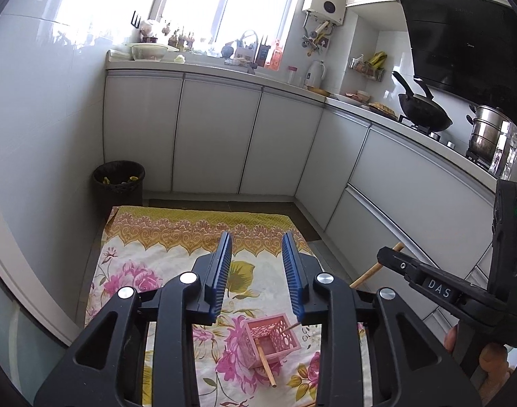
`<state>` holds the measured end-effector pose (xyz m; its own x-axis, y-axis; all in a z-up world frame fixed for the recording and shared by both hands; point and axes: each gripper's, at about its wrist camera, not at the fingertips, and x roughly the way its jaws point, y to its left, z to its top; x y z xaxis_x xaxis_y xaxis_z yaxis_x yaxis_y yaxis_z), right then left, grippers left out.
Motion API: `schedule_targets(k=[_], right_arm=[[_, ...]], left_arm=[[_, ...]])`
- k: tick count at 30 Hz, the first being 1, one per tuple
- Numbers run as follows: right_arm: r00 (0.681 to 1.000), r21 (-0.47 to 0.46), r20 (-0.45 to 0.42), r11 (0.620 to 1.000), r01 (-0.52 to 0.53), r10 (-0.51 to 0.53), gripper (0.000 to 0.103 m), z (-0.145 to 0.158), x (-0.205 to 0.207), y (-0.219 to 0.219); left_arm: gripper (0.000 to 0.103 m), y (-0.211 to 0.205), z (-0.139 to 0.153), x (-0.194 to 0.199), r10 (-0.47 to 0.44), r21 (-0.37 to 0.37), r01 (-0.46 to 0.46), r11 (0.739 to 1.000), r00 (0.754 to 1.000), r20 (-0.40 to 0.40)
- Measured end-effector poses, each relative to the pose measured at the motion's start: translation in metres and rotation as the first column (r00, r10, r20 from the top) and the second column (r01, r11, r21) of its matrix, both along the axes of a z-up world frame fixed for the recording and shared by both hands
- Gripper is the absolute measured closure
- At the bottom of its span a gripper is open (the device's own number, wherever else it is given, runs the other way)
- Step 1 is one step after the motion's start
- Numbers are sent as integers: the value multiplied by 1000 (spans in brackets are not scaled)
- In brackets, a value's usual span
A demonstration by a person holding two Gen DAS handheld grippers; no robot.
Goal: Organize utensils
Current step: 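Lower the chopsticks into the pink basket and open both grippers, then withdraw both open grippers from the basket back toward the pile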
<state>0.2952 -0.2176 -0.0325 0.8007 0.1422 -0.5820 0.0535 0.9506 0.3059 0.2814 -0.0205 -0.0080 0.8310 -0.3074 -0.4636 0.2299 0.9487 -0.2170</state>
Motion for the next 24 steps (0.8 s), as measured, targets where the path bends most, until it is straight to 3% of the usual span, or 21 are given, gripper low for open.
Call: schedule_targets(k=[2,6,8,11,13,16,19,20,21,24], right_arm=[[1000,-4,-10,1000,-14,14,91,-5,4,4],[1000,16,7,1000,-6,6,71,-5,-1,5],[1000,25,19,1000,1,-2,70,0,-5,1],[999,29,44,999,28,-29,58,9,-17,-6],[994,26,86,998,66,-68,35,17,-31,-11],[971,28,176,987,158,-160,15,29,-59,-23],[954,26,211,976,214,-215,7,37,-83,-33],[948,25,218,972,233,-233,7,39,-91,-37],[943,22,221,968,252,-250,7,39,-99,-40],[935,5,209,956,293,-288,7,38,-120,-51]], left_arm=[[71,2,0,0,5,-1,-5,1000,1000,-7],[61,6,4,-6,17,-6,-17,1000,1000,5],[59,9,7,-9,23,-10,-23,1000,1000,10],[55,9,14,-16,23,-13,-23,1000,1000,20],[50,7,18,-23,18,-11,-18,1000,999,32],[43,1,24,-35,5,4,-6,1000,999,49],[24,-5,29,-48,3,17,-4,1000,998,64],[12,-7,30,-55,6,17,-7,1000,997,74],[7,-7,30,-61,13,14,-14,1000,996,88],[7,-15,31,-77,-2,47,-3,999,995,99]])
